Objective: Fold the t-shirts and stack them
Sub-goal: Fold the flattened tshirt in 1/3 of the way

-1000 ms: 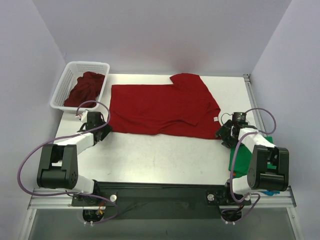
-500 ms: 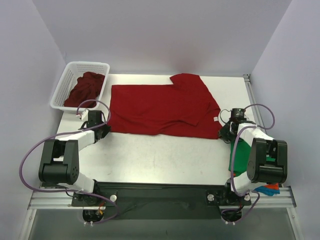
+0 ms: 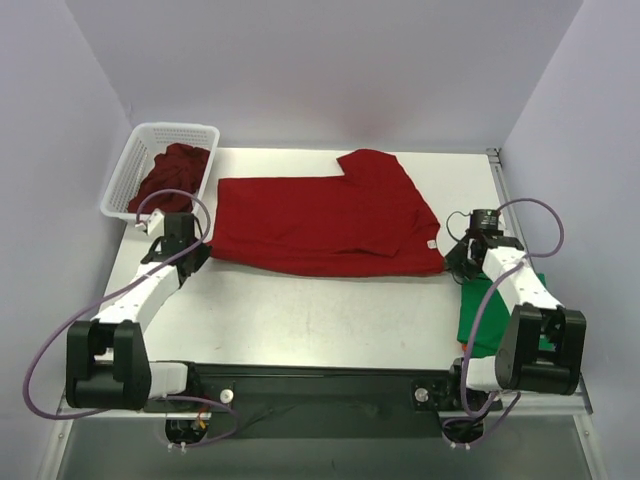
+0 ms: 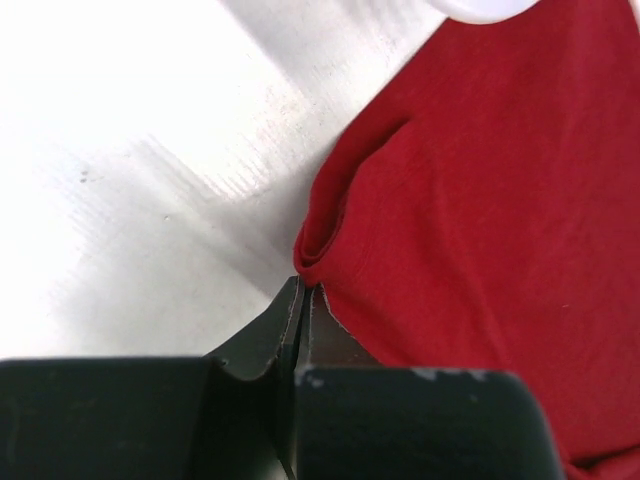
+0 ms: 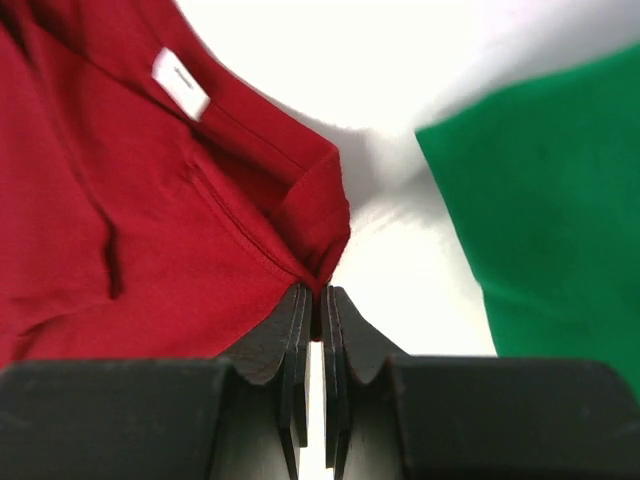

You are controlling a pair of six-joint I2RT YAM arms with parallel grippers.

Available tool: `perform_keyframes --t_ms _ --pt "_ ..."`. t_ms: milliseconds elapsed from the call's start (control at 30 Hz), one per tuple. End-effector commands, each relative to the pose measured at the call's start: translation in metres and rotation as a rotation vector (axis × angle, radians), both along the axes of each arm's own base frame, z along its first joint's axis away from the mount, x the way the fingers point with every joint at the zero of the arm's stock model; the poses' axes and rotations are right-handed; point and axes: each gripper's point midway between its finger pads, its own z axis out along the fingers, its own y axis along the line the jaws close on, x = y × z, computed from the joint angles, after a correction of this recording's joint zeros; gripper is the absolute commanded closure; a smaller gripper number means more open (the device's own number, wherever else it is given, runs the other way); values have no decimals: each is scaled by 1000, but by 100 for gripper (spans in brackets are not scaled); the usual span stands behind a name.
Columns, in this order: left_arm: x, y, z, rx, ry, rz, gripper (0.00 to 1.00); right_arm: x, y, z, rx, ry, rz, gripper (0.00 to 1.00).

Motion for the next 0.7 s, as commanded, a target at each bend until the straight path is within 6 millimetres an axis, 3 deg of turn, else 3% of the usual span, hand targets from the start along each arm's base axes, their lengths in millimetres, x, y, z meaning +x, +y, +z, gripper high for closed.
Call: perform_keyframes --t_ms 0,100,267,300,333,400,467,500,533,600,667 --pt "-27 17 15 57 16 58 100 -34 -7 8 -31 55 -5 100" --pt "-52 24 17 84 39 73 100 -53 0 6 -4 67 14 100" --pt "-100 31 2 104 95 90 100 -85 3 0 6 88 9 100" --pt "-106 32 7 105 75 92 100 -91 8 -1 30 98 18 100" --pt "-121 32 -3 99 118 91 100 -96 11 0 43 84 18 100" --pt "-132 29 -4 81 106 85 100 -111 20 -10 85 100 23 100" --pt "-144 22 -13 53 117 75 98 -116 28 -8 125 63 14 91" --pt "-144 17 -8 45 82 62 78 -121 31 -12 138 69 5 84" --pt "-147 13 -6 23 83 66 67 -120 32 -8 144 41 3 62" --pt "-144 12 7 6 43 70 42 -122 31 -4 131 21 3 46" --pt "-141 14 26 22 9 65 36 -118 30 2 119 -2 8 41"
